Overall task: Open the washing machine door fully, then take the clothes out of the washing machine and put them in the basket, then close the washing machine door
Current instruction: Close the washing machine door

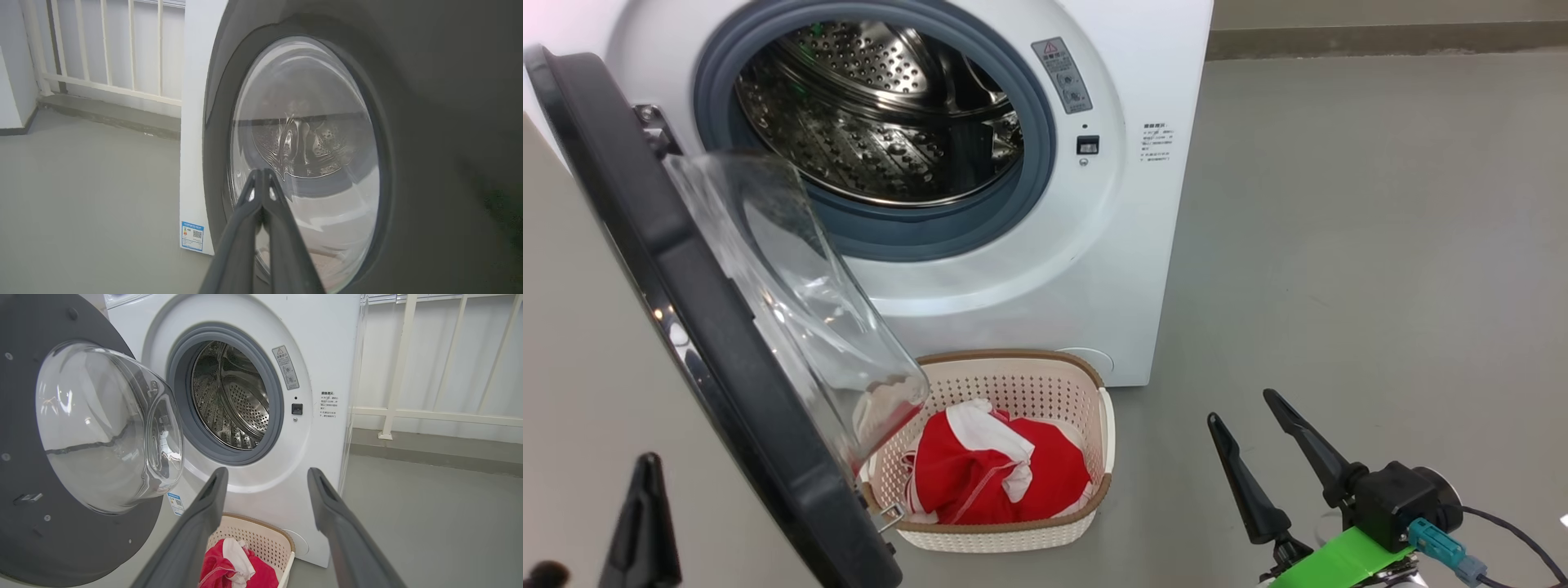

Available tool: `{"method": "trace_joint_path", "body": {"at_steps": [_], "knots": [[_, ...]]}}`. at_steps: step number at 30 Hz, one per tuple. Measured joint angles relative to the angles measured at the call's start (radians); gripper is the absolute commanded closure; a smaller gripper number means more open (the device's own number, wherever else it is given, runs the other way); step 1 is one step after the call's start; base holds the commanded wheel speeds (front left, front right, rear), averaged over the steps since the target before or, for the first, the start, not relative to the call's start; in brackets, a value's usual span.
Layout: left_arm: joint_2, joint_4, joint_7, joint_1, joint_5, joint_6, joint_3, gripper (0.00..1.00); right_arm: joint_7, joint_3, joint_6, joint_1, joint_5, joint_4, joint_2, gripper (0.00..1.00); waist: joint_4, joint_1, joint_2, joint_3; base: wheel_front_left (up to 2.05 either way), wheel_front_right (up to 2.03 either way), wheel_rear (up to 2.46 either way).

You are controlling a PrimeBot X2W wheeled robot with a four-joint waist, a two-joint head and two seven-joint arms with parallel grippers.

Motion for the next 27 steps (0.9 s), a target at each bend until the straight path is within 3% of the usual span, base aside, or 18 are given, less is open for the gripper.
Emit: {"method": "trace_joint_path", "body": {"at_steps": [4, 9, 10, 11, 16, 21, 27], "knots": [[-0.003, -0.003, 0.087, -0.048, -0.152, -0.001, 0.042, 1.00, 0.000, 0.008, 0.000, 0.000, 0.000, 0.001, 0.000, 0.00, 0.000, 0.0000, 0.0000, -0.004, 0.00, 0.00, 0.00], [-0.010, -0.071, 0.281, -0.125, -0.483, 0.036, 0.109, 1.00, 0.000, 0.016, 0.000, 0.000, 0.000, 0.002, 0.003, 0.00, -0.008, 0.0000, 0.0000, -0.007, 0.00, 0.00, 0.00], [-0.012, -0.113, 0.365, -0.141, -0.629, 0.070, 0.126, 1.00, 0.000, 0.016, 0.000, 0.000, 0.000, 0.002, 0.003, 0.00, -0.012, 0.0000, 0.0000, -0.006, 0.00, 0.00, 0.00], [-0.015, -0.138, 0.402, -0.149, -0.701, 0.095, 0.137, 1.00, 0.000, 0.016, 0.000, 0.000, 0.000, 0.002, 0.003, 0.00, -0.014, -0.0001, 0.0000, -0.005, 0.00, 0.00, 0.00], [-0.016, -0.272, 0.556, -0.169, -0.981, 0.238, 0.159, 1.00, 0.000, 0.015, 0.000, 0.000, 0.000, 0.002, 0.003, 0.00, -0.023, -0.0001, 0.0000, 0.002, 0.00, 0.00, 0.00], [-0.017, -0.378, 0.625, -0.168, -1.126, 0.319, 0.150, 1.00, 0.000, 0.015, 0.000, 0.000, 0.001, 0.001, 0.005, 0.00, -0.033, 0.0000, 0.0000, 0.014, 0.00, 0.00, 0.00], [-0.017, -0.423, 0.619, -0.164, -1.171, 0.345, 0.127, 1.00, 0.000, 0.014, 0.000, -0.005, 0.006, 0.001, 0.007, 0.00, -0.049, 0.0000, 0.0000, 0.032, 0.00, 0.00, 0.00]]}}
